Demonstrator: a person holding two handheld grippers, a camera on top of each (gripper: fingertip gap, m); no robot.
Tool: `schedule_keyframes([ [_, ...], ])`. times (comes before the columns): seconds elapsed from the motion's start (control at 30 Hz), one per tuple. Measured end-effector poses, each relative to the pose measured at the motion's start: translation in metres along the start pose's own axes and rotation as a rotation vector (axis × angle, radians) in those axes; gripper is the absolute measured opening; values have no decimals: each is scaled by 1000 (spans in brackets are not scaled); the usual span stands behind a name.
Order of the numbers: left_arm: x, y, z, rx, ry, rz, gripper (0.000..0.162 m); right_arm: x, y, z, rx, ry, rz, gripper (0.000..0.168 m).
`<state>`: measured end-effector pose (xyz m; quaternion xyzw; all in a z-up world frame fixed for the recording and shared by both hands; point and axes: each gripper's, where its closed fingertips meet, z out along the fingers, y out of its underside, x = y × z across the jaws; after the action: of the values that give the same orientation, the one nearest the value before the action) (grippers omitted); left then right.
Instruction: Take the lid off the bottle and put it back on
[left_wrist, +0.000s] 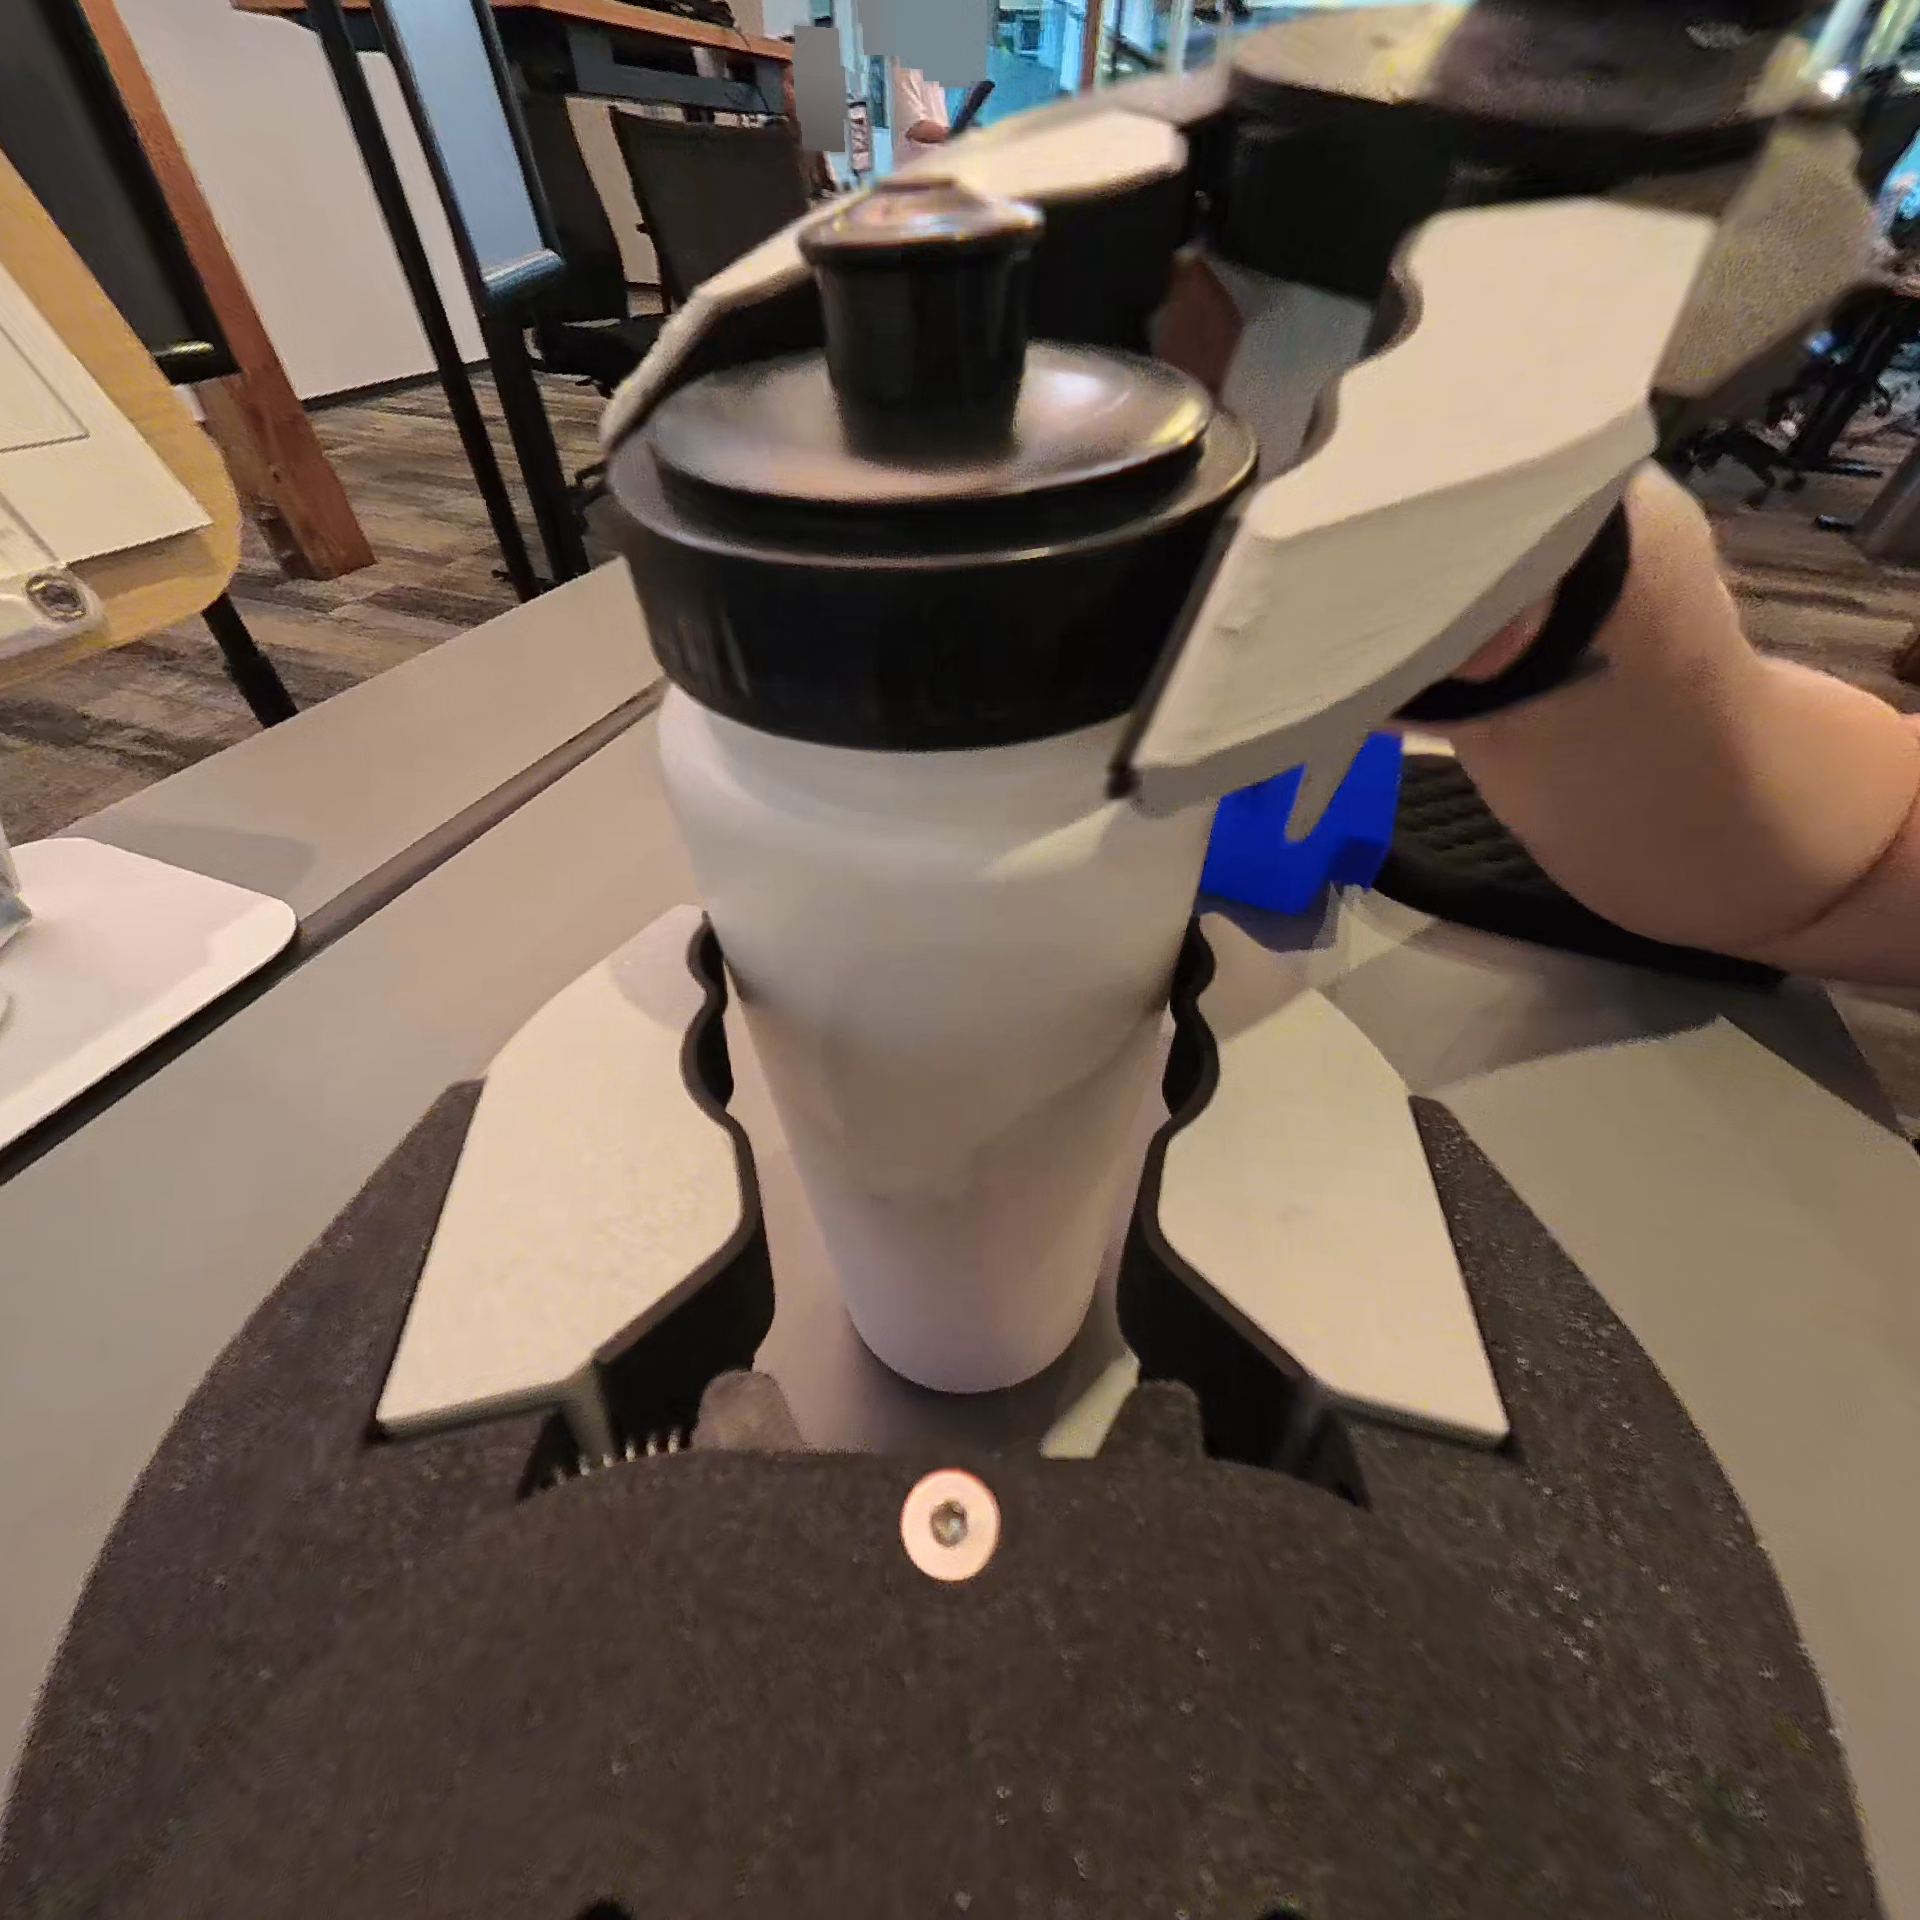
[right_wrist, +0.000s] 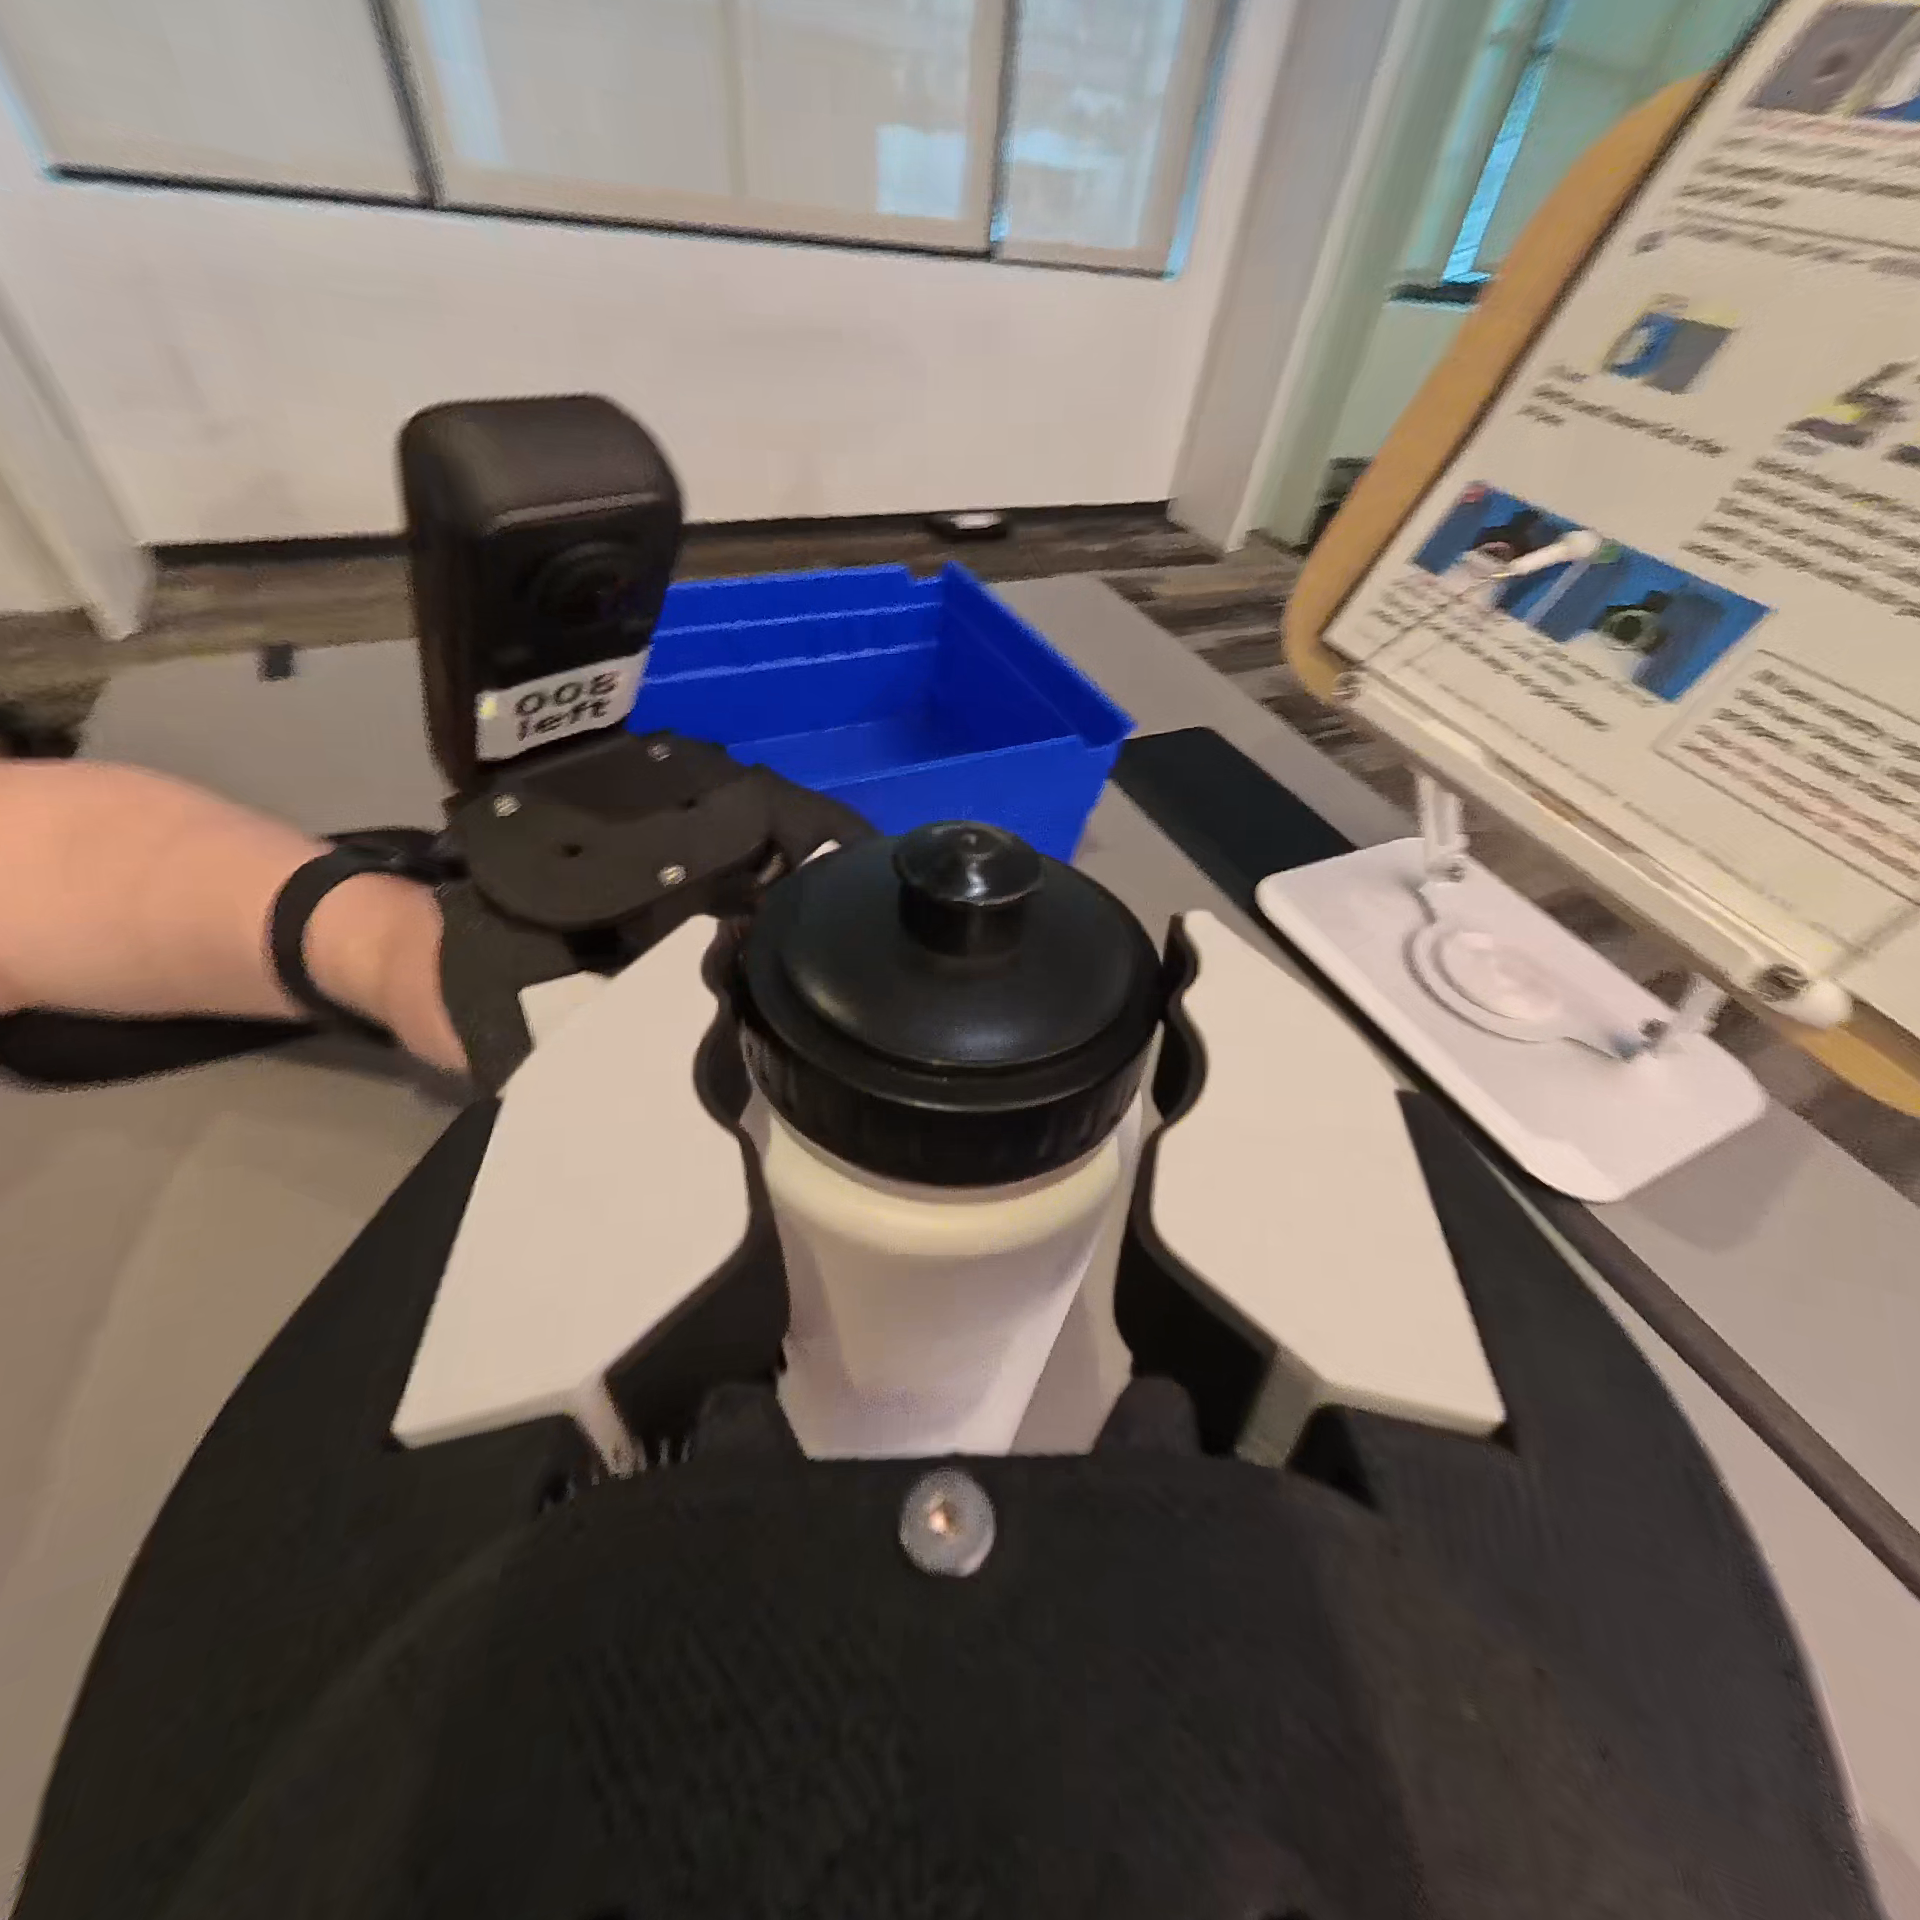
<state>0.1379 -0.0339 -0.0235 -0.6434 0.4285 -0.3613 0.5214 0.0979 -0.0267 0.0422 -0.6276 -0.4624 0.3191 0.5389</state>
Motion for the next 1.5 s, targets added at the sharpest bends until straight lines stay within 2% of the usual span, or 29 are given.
schedule_keyframes([
  [0.13,25,1,1,-17,154,52,83,-26,4,-22,-8,-368,-26,79],
  [0.27,73,4,-1,-13,392,159,82,-69,4,-59,103,-790,-46,79],
  [0.37,94,5,-5,-20,482,202,82,-86,3,-68,136,-934,-4,79],
  [0.5,79,3,-1,-20,408,158,82,-69,0,-54,122,-757,-60,79],
  [0.6,56,2,3,-19,296,97,82,-48,-7,-43,124,-560,-92,96],
  [0.67,44,2,4,-18,242,68,82,-36,-15,-40,153,-467,-90,96],
  [0.87,6,1,2,-9,33,10,82,7,-15,-22,72,-137,99,98],
  [1.0,-2,1,0,-17,-31,-3,82,-2,-6,-12,-7,-113,115,97],
  [1.03,-2,1,1,-21,-37,2,82,-3,-4,-11,-31,-94,90,94],
  [1.1,-1,2,1,-28,-38,19,82,2,0,-11,-69,-26,22,74],
  [1.2,0,2,1,-31,-31,28,82,0,-1,-12,-74,-34,-9,74],
  [1.3,1,2,1,-33,-23,29,82,2,-16,-19,27,-65,25,74],
  [1.4,0,2,1,-35,-26,23,82,26,-35,-46,126,-22,13,74],
  [1.47,-1,2,0,-37,-26,19,82,67,-29,-80,49,103,-29,74],
  [1.5,-1,2,0,-39,-25,18,82,93,-15,-102,-41,189,-18,74],
])
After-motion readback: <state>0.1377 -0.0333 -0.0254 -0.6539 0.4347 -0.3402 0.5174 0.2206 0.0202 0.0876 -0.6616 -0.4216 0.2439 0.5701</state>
